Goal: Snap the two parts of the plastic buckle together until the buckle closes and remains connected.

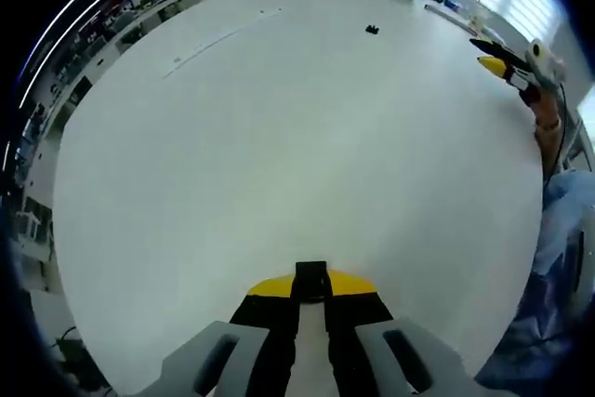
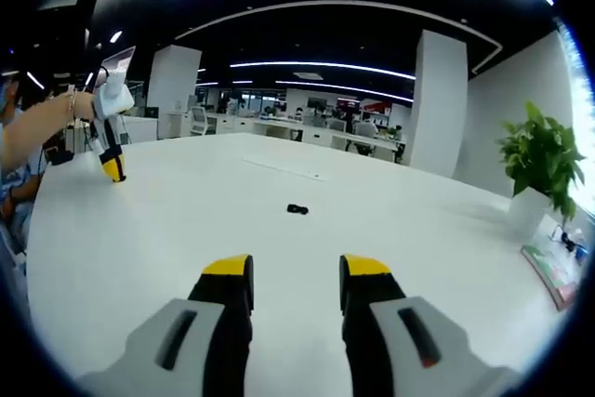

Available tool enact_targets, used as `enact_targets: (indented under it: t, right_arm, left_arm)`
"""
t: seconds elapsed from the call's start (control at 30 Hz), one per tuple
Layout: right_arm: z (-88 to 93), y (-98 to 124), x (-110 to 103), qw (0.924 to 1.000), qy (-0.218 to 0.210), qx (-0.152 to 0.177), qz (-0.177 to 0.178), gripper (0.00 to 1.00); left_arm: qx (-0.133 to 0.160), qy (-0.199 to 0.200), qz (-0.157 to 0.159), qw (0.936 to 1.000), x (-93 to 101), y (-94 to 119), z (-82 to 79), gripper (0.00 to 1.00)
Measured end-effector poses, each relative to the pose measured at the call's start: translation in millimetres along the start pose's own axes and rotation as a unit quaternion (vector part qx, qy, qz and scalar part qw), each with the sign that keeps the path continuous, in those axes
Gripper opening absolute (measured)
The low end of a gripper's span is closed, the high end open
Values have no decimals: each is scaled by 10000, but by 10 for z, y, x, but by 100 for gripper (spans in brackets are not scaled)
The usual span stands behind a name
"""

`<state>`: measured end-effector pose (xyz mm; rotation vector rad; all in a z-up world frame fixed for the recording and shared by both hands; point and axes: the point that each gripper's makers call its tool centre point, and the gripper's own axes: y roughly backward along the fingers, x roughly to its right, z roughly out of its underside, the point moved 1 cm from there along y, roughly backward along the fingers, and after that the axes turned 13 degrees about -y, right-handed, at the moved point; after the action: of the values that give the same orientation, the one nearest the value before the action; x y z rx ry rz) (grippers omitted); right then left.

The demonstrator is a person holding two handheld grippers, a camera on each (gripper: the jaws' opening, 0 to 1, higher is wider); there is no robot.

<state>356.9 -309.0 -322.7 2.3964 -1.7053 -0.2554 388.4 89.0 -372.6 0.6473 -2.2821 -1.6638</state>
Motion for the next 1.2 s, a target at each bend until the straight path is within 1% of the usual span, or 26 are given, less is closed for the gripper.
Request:
enact_targets:
  t: [0.23, 0.3, 0.43, 0.6, 0.77, 0.83, 0.93, 1.03, 1.1, 1.13, 1.2]
  right_arm:
    - [-7, 4, -1, 10000, 2, 8, -16, 37]
    - [-8, 5, -4, 10000, 4, 8, -21, 37]
    - [-17, 8, -9, 10000, 15, 19, -24, 37]
    - [-20, 15, -17, 10000, 29, 19, -18, 37]
    - [-28, 28, -25, 10000, 58, 33, 0, 36]
    - [-23, 26, -30, 10000, 58, 21, -4, 36]
    - [-11, 25, -21, 10000, 63, -12, 21, 36]
    - [-9, 27, -22, 10000, 77, -16, 27, 36]
    - [-8, 27, -20, 10000, 89, -20, 38, 36]
    - [-5, 26, -18, 9999, 95, -29, 44, 36]
    - [1, 23, -13, 9999, 92, -43, 52, 36]
  left_arm:
    - [-72, -309, 68, 9995, 127, 34, 62, 10]
    - [-85, -294, 69, 9995, 152, 39, 76, 10]
    - [-121, -421, 99, 9990, 234, 52, 112, 10]
    - [-153, -572, 168, 9981, 295, 67, 143, 10]
    - [-187, -737, 209, 9969, 315, 73, 145, 10]
    - [-214, -909, 267, 9953, 367, 78, 158, 10]
    - [-231, -1305, 375, 9905, 442, 87, 170, 10]
    - [-257, -1605, 455, 9856, 511, 98, 187, 10]
    - [-282, -1627, 464, 9852, 530, 102, 190, 10]
    - [-304, -1807, 448, 9821, 526, 104, 187, 9]
    - [-322, -1847, 483, 9811, 567, 110, 194, 9]
